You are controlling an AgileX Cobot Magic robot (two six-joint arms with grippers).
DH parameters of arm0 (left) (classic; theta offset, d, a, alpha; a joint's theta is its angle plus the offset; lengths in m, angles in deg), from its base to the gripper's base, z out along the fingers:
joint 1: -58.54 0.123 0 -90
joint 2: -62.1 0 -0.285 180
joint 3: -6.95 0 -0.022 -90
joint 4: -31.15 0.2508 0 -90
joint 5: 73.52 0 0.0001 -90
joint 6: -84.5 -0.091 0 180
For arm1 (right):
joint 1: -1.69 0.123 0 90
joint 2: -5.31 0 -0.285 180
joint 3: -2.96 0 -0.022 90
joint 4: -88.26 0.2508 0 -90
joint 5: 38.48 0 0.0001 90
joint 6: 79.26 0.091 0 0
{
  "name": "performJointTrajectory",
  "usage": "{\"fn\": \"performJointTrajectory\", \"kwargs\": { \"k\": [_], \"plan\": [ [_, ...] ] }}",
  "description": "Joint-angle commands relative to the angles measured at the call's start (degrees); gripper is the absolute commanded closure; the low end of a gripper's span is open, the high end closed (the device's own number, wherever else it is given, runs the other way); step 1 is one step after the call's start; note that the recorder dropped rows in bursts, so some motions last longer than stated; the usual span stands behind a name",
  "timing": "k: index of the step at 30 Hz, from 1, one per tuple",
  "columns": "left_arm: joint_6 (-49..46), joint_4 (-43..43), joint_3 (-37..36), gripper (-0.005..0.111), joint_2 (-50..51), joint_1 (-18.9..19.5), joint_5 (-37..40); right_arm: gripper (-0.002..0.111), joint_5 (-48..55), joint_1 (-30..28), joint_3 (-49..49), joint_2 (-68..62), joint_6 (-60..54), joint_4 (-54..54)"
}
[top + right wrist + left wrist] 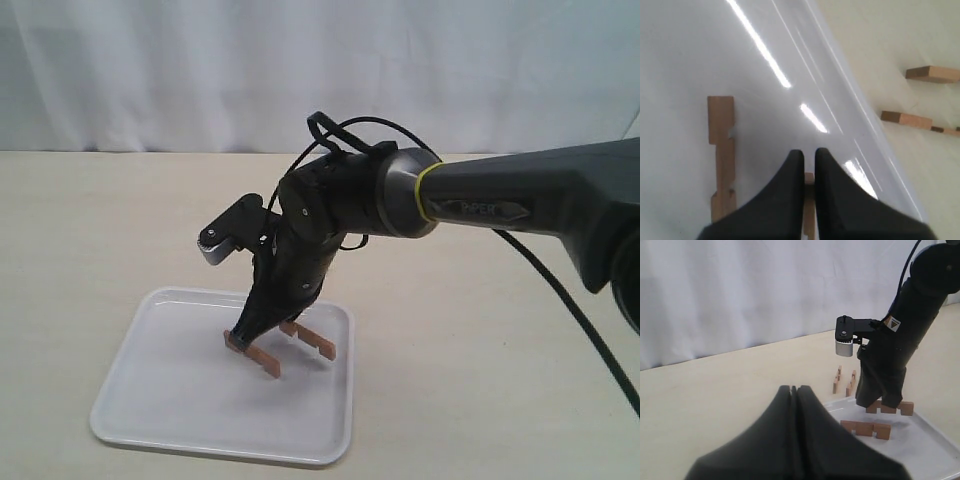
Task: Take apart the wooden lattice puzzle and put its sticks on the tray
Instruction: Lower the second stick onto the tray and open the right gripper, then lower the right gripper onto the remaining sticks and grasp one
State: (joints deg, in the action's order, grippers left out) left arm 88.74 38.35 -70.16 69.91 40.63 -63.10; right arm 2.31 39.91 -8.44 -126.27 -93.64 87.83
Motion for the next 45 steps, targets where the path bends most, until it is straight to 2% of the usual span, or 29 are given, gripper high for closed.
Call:
{"fn": "performJointTrajectory", "kwargs": {
  "k": [1, 8, 12, 15, 17, 26, 28, 31, 34, 41, 45],
  "plan": [
    [0.30, -0.40, -0.03, 0.107, -0.02, -0.16, -0.51, 0.104, -2.17, -0.33, 0.29, -0.27, 1.99, -0.35],
    [0.30, -0.40, -0.03, 0.107, -0.02, -0.16, -0.51, 0.102, -3.26, -0.33, 0.29, -1.82, 3.71, -0.35],
    [0.30, -0.40, -0.03, 0.107, -0.02, -0.16, -0.51, 0.085, -2.92, -0.33, 0.29, -1.82, 3.71, -0.35],
    [0.30, -0.40, -0.03, 0.107, -0.02, -0.16, -0.51, 0.067, -2.39, -0.33, 0.01, -1.82, 4.93, -0.35],
    [0.30, -0.40, -0.03, 0.107, -0.02, -0.16, -0.51, 0.062, -0.49, -0.33, -1.33, -1.82, 4.93, -0.35],
    [0.30, -0.40, -0.03, 0.107, -0.02, -0.16, -0.51, 0.062, 4.03, -0.33, -7.62, 2.01, 5.57, -3.78],
    [0.30, -0.29, -0.03, 0.107, -0.02, -0.16, -0.51, 0.062, 4.81, -0.70, -8.35, 2.14, 10.76, -7.19],
    [0.30, -0.29, -0.03, 0.107, -0.02, -0.16, -0.51, 0.062, 5.11, -2.69, -8.34, 2.14, 27.64, -15.22],
    [0.30, -0.29, -0.03, 0.107, -0.02, -0.16, -0.51, 0.062, 5.59, -6.19, -8.34, 2.03, 40.15, -16.21],
    [0.30, -0.29, -0.03, 0.107, -0.02, -0.16, -0.51, 0.062, 3.96, -8.71, -8.34, -0.05, 50.00, -14.25],
    [0.30, -0.29, -0.03, 0.107, -0.02, -0.16, -0.51, 0.062, 1.46, -8.81, -8.34, -1.89, 51.47, -9.64]
  ]
}}
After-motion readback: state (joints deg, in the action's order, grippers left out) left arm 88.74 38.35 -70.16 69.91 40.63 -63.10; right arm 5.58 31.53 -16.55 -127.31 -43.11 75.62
